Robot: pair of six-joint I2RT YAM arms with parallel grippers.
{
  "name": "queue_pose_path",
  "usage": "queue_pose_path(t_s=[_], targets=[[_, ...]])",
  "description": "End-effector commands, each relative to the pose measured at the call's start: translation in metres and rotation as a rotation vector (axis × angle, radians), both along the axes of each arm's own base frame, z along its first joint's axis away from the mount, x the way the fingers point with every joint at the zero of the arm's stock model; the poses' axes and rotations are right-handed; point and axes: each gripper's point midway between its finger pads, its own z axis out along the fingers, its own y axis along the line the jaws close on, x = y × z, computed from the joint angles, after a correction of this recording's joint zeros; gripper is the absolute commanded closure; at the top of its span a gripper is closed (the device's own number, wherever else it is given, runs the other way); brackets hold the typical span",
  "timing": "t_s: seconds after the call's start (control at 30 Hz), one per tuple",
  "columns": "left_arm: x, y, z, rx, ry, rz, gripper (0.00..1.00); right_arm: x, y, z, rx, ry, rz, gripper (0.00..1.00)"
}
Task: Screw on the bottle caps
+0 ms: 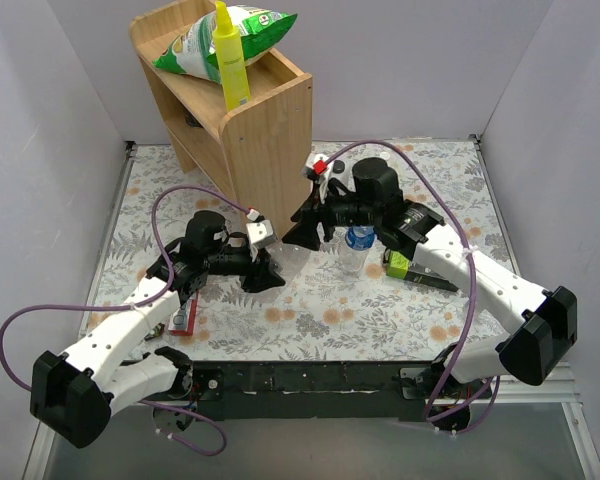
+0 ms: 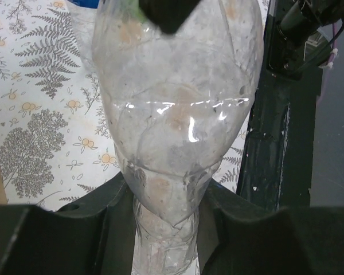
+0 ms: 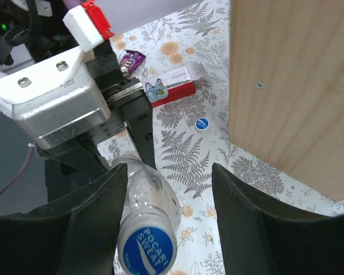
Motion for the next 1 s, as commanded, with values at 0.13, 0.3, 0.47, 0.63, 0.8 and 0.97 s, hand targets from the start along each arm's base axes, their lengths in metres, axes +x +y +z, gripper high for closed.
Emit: queue_pose_path(t_s=[0.13, 0.3, 0.47, 0.63, 0.8, 0.97], targets=[[-0.004, 0.003, 0.008, -0.06, 0.055, 0.04, 1.0, 0.029, -0.02, 0.035, 0.12, 0.049, -0.042, 0.34], [0.004, 0.0, 0.012, -0.076, 0.05, 0.048, 1.0, 0.023, -0.02, 0.017, 0.111, 0.103, -0.029, 0.34], [0.008, -0.002, 0.014, -0.087, 0.043, 0.046, 1.0, 0.022, -0.015, 0.007, 0.107, 0.128, 0.001, 0.53], [0.013, -0.001, 0.01, -0.086, 0.043, 0.079, 1.0, 0.021, -0.008, 0.004, 0.117, 0.13, 0.04, 0.92], [0.029, 0.005, -0.001, -0.048, 0.035, 0.175, 0.6, 0.019, -0.008, 0.014, 0.11, -0.004, 0.118, 0.99], [0.034, 0.012, -0.017, 0.004, 0.011, 0.208, 0.02, 0.011, -0.013, 0.022, 0.047, -0.137, 0.245, 0.99]])
